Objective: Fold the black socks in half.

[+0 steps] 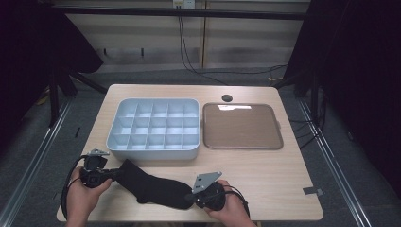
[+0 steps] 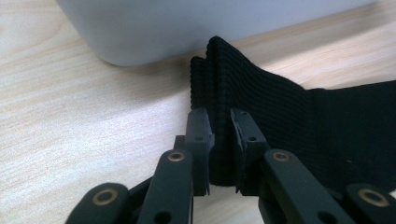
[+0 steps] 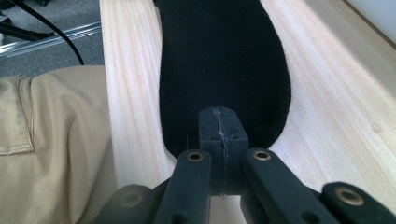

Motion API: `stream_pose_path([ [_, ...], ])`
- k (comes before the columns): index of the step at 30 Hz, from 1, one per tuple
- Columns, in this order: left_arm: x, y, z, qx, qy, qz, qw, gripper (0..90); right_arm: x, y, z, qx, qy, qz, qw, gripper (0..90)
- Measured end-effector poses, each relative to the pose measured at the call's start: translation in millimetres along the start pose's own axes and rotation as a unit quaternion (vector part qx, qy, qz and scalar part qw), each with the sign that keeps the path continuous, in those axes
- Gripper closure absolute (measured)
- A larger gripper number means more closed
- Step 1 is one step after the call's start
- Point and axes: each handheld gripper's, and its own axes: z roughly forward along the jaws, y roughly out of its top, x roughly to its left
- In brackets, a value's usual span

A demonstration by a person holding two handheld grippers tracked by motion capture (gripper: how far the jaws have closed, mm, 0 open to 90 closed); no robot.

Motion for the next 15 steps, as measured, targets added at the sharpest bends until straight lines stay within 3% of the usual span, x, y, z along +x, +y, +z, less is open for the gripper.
stream_pose_path([
  [7, -7.7, 5.4, -11.1, -0.011, -0.009, 0.012, 0.9998, 78.8, 0.3, 0.5, -0.1, 0.001, -0.001, 0.0, 1.0, 90.0],
  [15, -20.0, 13.0, -16.9, -0.006, -0.019, 0.029, 0.9994, 78.6, 0.3, 1.0, 0.0, 0.002, -0.001, 0.001, 1.0, 90.0],
])
